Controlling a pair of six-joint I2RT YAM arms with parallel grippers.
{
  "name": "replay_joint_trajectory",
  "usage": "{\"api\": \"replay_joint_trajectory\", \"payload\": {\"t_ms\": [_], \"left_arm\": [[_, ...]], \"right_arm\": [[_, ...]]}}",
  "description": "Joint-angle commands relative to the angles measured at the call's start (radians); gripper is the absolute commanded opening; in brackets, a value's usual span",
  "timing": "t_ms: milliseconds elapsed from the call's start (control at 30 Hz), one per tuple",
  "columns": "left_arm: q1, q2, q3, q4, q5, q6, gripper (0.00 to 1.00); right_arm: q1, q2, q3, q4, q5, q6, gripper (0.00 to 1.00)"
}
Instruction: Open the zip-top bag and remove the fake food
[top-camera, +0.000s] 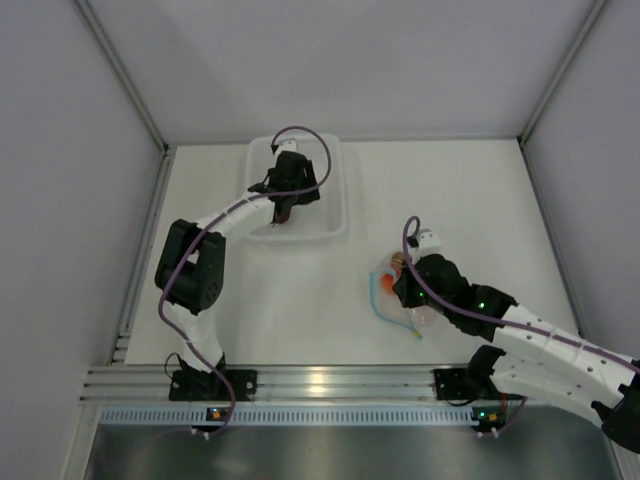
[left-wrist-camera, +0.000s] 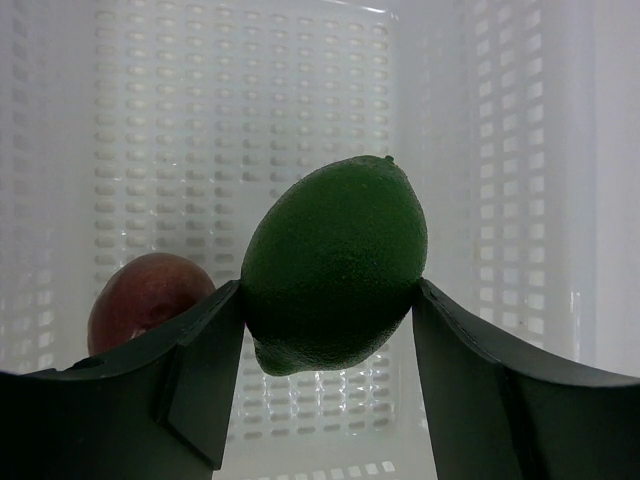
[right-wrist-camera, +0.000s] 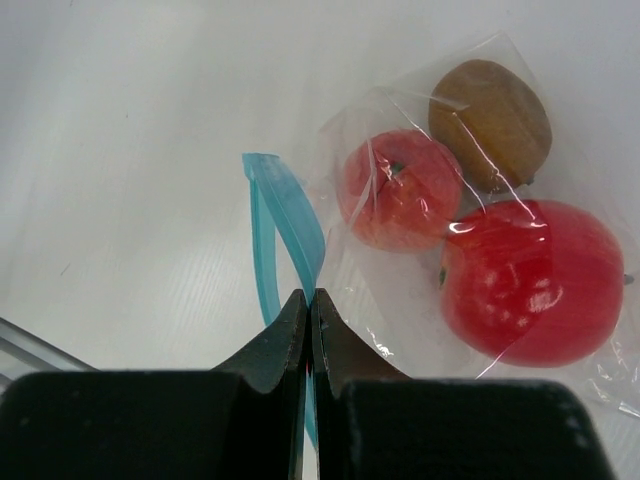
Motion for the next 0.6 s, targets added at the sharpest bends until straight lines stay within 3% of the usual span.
{"api": "replay_joint_trajectory", "payload": {"t_ms": [0, 33, 133, 333, 400, 433, 567], "left_arm": [[0.016, 0.048, 0.058, 0.017, 0.062, 0.017, 0.38], [0.016, 0.054, 0.062, 0.017, 0.079, 0.019, 0.41], [0.016, 0.056, 0.065, 0.017, 0.090, 0.014, 0.68], [0.014, -0.010, 0.058, 0.017, 0.107, 0.017, 0.82], [0.014, -0.035, 0.055, 0.017, 0.110, 0.017, 0.96], [0.014, -0.042, 0.053, 0.017, 0.110, 0.024, 0.98], [0.014, -0.105, 0.023, 0.017, 0.119, 0.025, 0.98]], "right_arm": [[0.015, 0.000, 0.007, 0.085, -0.020, 0.001, 0.00], [0.014, 0.000, 0.003, 0.086, -0.021, 0.001, 0.00], [0.014, 0.001, -0.001, 0.088, -0.023, 0.001, 0.00], [0.014, 0.003, 0.010, 0.085, -0.031, -0.005, 0.00], [0.015, 0.005, 0.018, 0.082, -0.037, -0.007, 0.00], [0.014, 0.003, 0.021, 0.077, -0.035, -0.007, 0.00], [0.014, -0.006, 0.030, 0.069, -0.043, -0.008, 0.00]]}}
